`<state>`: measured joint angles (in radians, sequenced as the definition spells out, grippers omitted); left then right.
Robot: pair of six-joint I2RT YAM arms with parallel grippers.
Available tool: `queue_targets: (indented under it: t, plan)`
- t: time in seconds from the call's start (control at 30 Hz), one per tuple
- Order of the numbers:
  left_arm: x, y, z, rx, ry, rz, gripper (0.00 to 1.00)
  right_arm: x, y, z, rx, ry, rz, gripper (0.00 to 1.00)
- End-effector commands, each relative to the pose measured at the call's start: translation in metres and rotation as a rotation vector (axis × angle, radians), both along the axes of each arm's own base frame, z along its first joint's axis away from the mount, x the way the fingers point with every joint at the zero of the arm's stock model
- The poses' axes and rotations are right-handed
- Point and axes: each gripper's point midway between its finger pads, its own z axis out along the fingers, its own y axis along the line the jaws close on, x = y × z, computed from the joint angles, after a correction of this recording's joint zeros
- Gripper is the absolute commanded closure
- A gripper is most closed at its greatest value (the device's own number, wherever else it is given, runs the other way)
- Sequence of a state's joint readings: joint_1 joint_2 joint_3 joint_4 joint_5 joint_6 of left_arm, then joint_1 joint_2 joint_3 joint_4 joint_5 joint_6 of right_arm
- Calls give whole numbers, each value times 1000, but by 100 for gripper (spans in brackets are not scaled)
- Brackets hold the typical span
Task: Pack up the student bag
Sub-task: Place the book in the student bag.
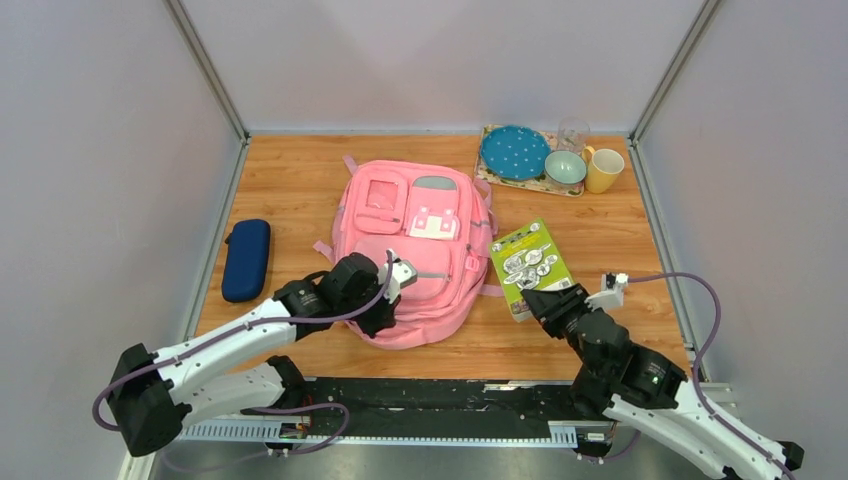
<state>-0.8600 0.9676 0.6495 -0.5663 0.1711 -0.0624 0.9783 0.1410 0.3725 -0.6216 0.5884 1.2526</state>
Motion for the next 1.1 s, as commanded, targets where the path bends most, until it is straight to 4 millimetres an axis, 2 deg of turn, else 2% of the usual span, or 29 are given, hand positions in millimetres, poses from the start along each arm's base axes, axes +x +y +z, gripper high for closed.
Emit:
queue_targets:
  t: [0.0,0.03,0.1,0.13,0.17,0.23,0.33,0.4,0.57,0.7,1.0,1.07]
  plan:
    - [3,-78,74,-371,37,-47,100,3,-27,31,55,-40,-111,100]
    - [9,-89,88,-413,18,-48,100,0,-36,32,30,-32,-130,100]
    - [15,-102,90,-421,50,-17,100,-2,-44,35,18,-28,-147,100]
    - [20,-112,105,-460,35,-21,100,-5,-51,37,3,-24,-155,100]
    - [22,-119,104,-462,55,-22,100,-6,-55,38,-3,-22,-161,100]
    - [25,-134,122,-512,56,-44,100,-11,-66,38,-17,-9,-177,100]
    - [22,-148,134,-558,86,-87,100,-19,-76,37,-26,-1,-174,100]
    - [11,-156,137,-575,146,-153,100,-22,-76,41,-14,-11,-156,100]
    - [-7,-163,101,-479,347,-211,100,-30,-80,39,10,-10,-132,100]
    - [-11,-160,76,-444,369,-192,100,-32,-82,37,4,2,-128,100]
    - [-16,-154,43,-338,431,-199,100,-32,-80,43,18,-11,-118,100]
    - [-18,-153,39,-329,439,-201,95,-32,-79,42,15,-8,-117,100]
